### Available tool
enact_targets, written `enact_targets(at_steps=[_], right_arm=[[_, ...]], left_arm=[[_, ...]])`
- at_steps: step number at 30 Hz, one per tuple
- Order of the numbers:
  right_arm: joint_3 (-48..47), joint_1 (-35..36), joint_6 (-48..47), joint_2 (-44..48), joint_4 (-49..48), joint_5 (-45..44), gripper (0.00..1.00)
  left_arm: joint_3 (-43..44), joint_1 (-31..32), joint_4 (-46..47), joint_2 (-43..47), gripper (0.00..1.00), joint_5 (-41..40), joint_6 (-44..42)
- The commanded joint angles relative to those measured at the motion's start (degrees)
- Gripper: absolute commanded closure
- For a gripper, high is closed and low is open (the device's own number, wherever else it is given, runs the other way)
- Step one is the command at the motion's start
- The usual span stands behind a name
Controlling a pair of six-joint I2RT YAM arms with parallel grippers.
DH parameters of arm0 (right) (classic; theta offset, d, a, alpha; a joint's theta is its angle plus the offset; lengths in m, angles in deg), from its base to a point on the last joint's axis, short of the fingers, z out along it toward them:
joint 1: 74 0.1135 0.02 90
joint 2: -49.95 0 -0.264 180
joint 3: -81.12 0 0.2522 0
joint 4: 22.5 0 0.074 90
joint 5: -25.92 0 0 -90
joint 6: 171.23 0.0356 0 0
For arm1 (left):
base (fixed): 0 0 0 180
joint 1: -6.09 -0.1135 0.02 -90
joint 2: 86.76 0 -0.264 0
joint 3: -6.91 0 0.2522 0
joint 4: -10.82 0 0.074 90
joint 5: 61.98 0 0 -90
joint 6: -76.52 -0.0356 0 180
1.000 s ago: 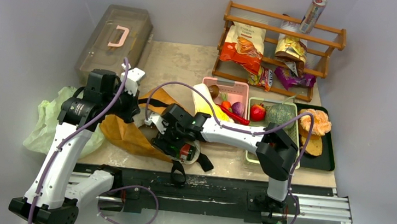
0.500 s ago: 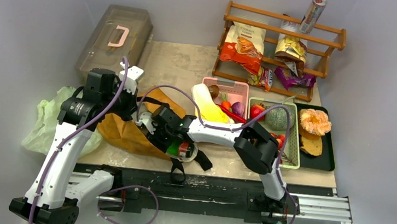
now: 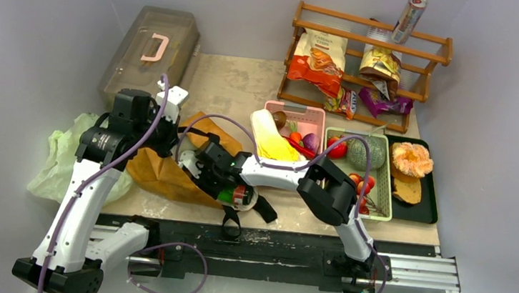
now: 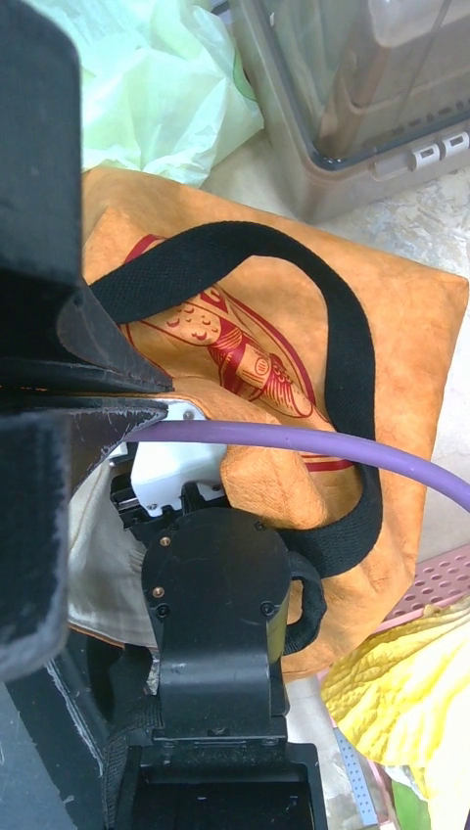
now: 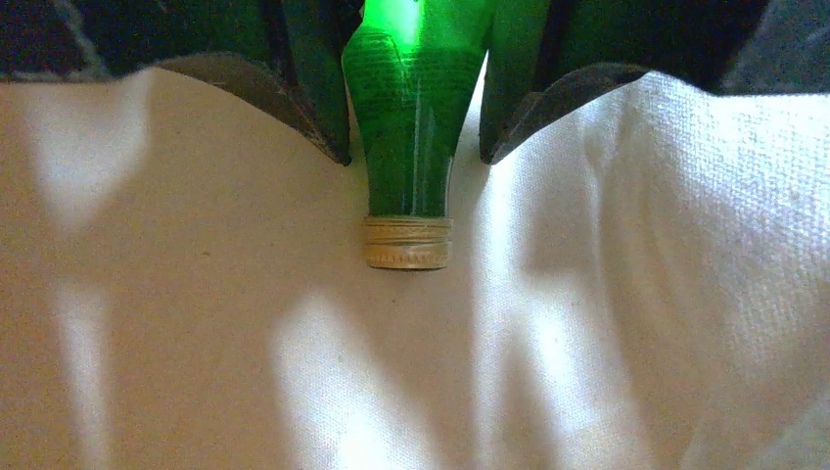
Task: Untie the knot of the grocery bags and take out the mixed food
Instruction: Pick up the bottle from the takeout bag.
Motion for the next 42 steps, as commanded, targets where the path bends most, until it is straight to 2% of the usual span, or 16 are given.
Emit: enact_targets(at_steps=[1,9,21,36,42], right_arm=[[2.5,0.0,-1.3,0.6,5.8,-0.5,0.98],[4.1,-0.3,1.0,9.2,0.1,3.6,1.0],[14.9,-2.7,8.6,21.5,-16.9,6.6,1.0],[22.4,-5.2,16.5,29.2,-31.3,10.7,1.0],[27.3,-5.2,18.2,31.4,-44.0,11.5,1.0]], left_arm=[[1.5,0.1,0.4,-0.4,1.0,2.0,0.3],[2.0,0.1,1.2,-1.2,1.0,2.0,1.0],[2.2,0.1,1.0,-1.4,1.0,1.9,1.7],[2.5,0.1,1.1,-2.1,1.0,2.7,1.0],[2.4,0.1,1.1,-1.9,1.0,2.7,0.7]])
